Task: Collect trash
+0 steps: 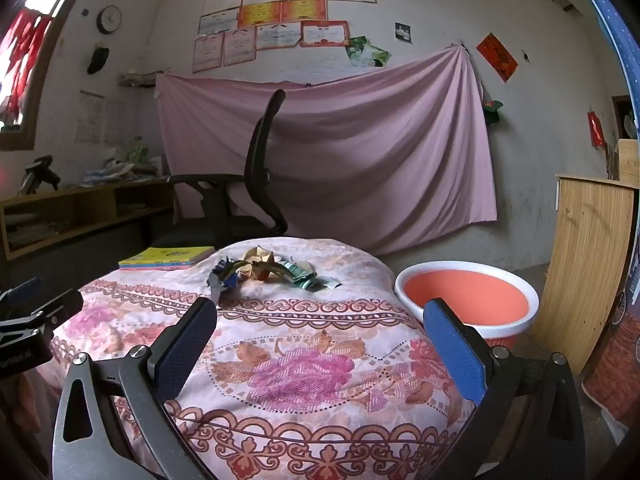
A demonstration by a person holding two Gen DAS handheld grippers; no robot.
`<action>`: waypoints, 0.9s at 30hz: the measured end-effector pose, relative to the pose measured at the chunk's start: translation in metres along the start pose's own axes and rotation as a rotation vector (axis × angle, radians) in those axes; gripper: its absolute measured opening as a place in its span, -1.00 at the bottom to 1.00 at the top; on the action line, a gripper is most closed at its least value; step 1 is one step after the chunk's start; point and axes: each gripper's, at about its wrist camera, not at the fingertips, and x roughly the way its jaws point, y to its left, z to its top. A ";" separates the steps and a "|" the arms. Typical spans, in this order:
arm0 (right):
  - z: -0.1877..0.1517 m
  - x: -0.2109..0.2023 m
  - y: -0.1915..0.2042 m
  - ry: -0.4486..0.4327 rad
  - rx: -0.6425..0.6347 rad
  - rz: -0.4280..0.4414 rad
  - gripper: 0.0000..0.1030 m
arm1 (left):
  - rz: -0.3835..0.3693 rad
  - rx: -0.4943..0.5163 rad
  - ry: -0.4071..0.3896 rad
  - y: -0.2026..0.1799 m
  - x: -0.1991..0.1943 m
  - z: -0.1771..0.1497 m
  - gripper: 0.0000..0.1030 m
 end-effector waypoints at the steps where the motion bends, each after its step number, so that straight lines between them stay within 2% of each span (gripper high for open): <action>1: 0.000 0.000 0.000 0.000 0.001 0.000 1.00 | 0.000 0.000 0.000 0.000 0.000 0.000 0.95; 27: -0.001 0.001 -0.003 0.003 0.007 0.001 1.00 | -0.001 -0.001 0.004 -0.002 0.001 -0.001 0.95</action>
